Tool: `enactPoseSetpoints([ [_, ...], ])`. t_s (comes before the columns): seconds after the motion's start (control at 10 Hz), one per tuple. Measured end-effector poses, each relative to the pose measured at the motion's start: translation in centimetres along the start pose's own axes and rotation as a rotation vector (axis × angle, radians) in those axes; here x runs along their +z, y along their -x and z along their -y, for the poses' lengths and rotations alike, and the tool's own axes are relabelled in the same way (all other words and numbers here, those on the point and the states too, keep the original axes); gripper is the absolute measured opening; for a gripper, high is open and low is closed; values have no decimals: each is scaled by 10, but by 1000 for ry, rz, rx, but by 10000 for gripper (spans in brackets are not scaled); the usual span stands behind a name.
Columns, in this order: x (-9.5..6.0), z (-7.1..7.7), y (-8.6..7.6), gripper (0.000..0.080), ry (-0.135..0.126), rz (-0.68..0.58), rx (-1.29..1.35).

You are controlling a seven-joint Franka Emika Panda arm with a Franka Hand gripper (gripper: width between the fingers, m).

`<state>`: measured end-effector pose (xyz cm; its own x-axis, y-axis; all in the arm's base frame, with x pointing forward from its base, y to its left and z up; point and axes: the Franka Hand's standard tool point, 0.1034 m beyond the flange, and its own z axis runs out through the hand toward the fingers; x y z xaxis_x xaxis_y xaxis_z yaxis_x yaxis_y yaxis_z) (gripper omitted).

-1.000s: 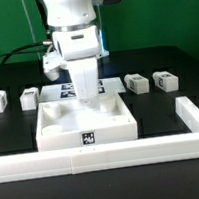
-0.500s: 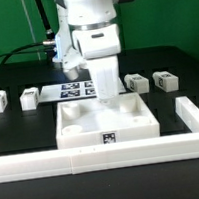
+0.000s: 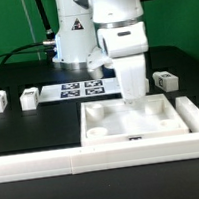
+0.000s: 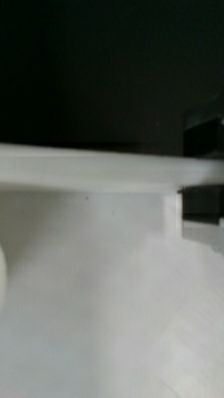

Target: Assemble square table

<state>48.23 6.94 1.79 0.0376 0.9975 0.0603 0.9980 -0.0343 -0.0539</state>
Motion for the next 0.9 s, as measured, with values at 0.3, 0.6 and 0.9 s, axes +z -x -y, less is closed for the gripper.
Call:
enactPoseSetpoints([
  [0.3,0,-6,-12,58,9,-2,-7],
  [0.6,0,-7,-11,58,10,-1,-10],
  [0.9,0,-7,-10,387,10,-1,-8],
])
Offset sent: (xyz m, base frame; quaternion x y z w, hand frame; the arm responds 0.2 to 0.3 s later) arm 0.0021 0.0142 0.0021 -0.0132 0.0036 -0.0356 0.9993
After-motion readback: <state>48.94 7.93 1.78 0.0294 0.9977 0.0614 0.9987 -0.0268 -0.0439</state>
